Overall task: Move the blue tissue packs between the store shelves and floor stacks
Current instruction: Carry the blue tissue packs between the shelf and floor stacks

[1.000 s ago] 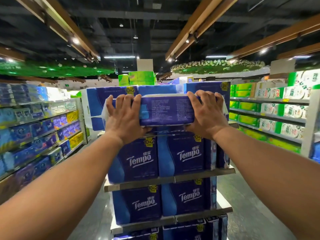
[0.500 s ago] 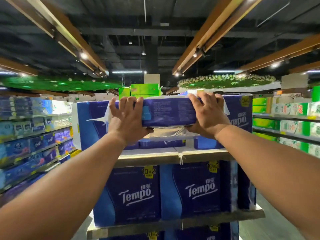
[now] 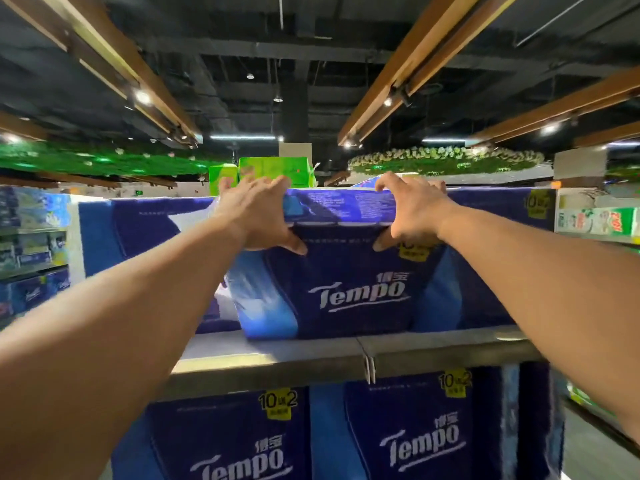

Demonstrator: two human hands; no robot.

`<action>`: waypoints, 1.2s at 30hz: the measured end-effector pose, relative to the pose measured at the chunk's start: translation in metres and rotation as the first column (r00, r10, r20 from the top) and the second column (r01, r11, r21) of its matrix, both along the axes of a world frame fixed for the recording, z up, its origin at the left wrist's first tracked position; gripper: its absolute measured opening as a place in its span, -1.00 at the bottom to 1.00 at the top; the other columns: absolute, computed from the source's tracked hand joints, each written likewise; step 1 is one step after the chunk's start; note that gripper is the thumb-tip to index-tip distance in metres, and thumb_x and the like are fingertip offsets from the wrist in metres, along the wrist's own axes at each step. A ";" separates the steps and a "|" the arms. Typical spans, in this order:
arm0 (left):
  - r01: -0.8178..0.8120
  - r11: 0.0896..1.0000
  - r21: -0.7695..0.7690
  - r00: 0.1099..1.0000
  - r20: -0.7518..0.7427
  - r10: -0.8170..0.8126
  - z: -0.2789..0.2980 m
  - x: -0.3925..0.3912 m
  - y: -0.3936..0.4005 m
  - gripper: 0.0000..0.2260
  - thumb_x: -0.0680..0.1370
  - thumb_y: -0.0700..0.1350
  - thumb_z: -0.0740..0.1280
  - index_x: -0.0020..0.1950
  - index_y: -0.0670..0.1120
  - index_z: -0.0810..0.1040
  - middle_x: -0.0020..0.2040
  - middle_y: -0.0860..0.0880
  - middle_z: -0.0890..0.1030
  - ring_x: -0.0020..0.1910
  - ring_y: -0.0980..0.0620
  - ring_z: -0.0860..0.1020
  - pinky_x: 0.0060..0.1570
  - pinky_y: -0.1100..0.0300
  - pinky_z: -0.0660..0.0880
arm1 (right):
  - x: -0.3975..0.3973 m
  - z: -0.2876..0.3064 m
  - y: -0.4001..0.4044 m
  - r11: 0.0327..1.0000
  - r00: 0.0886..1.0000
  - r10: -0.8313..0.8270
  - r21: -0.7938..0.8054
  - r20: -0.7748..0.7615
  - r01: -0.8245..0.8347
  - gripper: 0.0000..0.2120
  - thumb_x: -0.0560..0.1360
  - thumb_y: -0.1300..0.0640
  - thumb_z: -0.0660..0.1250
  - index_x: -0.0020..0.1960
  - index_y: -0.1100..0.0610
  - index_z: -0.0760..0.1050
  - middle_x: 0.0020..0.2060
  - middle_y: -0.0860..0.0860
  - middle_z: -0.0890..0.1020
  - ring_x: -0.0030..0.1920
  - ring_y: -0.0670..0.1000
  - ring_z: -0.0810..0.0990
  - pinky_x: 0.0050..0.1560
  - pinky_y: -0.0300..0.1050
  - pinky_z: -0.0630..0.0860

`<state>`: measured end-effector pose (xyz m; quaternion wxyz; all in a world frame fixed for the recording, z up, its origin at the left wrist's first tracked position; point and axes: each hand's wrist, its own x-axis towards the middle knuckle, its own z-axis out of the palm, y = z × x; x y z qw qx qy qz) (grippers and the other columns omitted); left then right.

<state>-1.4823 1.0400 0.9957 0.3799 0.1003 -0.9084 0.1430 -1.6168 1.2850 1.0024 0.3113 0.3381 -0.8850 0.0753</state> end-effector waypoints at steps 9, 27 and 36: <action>-0.082 0.996 -0.022 0.995 0.059 0.083 0.036 -0.085 -0.049 -0.27 0.11 0.67 0.27 -0.04 0.12 0.56 -0.03 0.01 0.62 -0.08 -0.08 0.53 -0.19 0.09 0.36 | -0.082 0.038 -0.061 0.997 0.996 -0.019 0.071 0.082 0.014 -0.08 0.17 -0.39 0.56 0.38 -0.03 0.36 0.28 0.03 0.44 0.22 0.14 0.46 0.12 0.10 0.47; -0.063 0.995 -0.079 0.993 -0.104 0.055 0.021 -0.133 -0.091 -0.06 0.08 0.79 -0.07 -0.01 0.08 0.50 -0.09 0.01 0.59 -0.07 -0.11 0.52 -0.09 -0.03 0.41 | -0.137 0.037 -0.088 0.997 0.996 -0.047 0.069 0.078 0.042 -0.11 0.01 -0.65 0.39 0.19 -0.19 0.37 0.15 -0.08 0.57 0.08 0.04 0.51 0.15 0.12 0.38; -0.077 0.996 -0.051 0.978 -0.196 0.066 -0.059 -0.078 -0.028 -0.15 0.46 0.51 0.12 0.62 0.07 0.08 0.54 -0.08 0.18 0.51 -0.17 0.11 0.49 -0.27 -0.06 | -0.045 -0.058 -0.069 0.999 0.964 -0.043 0.017 -0.261 0.049 -0.27 0.52 -0.26 0.30 0.52 0.04 0.11 0.48 0.11 0.20 0.48 0.20 0.11 0.46 0.31 -0.01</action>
